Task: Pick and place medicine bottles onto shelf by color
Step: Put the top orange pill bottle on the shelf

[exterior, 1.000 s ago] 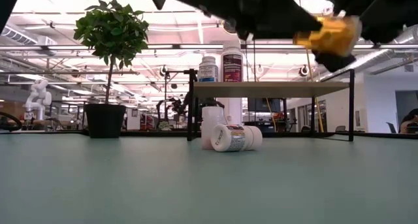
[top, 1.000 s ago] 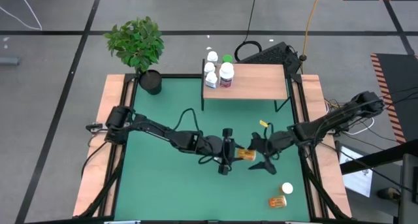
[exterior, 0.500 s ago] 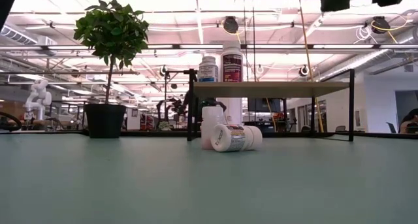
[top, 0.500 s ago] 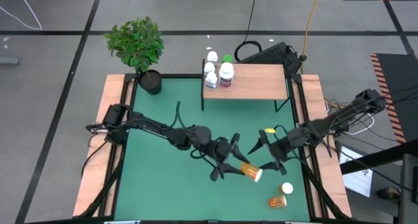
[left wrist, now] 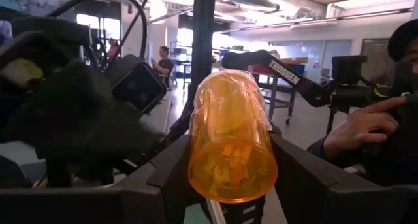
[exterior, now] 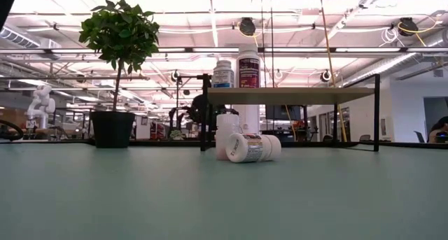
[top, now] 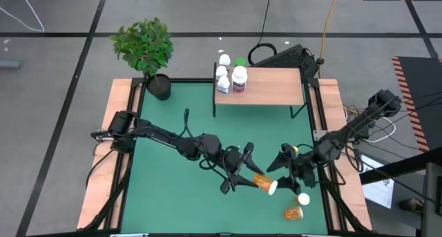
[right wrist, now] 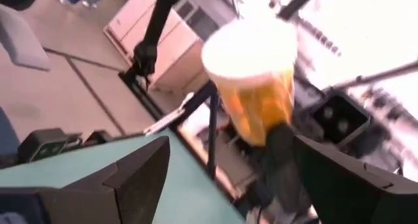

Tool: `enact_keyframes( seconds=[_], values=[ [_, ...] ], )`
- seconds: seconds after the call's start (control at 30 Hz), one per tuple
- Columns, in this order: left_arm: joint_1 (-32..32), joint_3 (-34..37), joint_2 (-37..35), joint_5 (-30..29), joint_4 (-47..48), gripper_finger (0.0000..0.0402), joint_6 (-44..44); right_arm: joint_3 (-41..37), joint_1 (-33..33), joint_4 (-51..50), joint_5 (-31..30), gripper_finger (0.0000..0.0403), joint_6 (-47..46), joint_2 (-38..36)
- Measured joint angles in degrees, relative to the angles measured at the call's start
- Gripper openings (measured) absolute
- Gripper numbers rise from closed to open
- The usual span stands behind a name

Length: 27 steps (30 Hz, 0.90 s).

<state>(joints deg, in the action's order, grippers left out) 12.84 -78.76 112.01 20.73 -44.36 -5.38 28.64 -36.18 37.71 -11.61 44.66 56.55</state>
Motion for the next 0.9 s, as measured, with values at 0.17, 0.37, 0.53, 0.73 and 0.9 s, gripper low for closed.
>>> enact_keyframes(
  seconds=[0.17,0.37,0.53,0.73,0.9],
  values=[
    [-0.4,0.0,0.0,-0.1,0.1,0.0193,-0.8,0.0,0.1,7.5,5.3,0.0313,4.2,4.5],
    [-0.4,0.0,0.0,0.6,0.5,0.0185,-0.8,-0.1,0.2,19.0,5.1,0.0313,10.0,11.6],
    [-0.4,-0.1,0.0,0.6,0.3,0.0184,-0.7,-0.1,1.5,26.1,5.5,0.0312,10.7,15.2],
    [-1.0,0.0,0.2,-1.9,2.3,0.0193,-0.8,0.0,2.9,29.4,5.6,0.0312,9.6,16.8],
    [-0.9,0.0,0.2,-0.8,2.3,0.0183,-0.8,0.0,2.8,29.8,5.9,0.0312,8.5,16.7]
  ],
)
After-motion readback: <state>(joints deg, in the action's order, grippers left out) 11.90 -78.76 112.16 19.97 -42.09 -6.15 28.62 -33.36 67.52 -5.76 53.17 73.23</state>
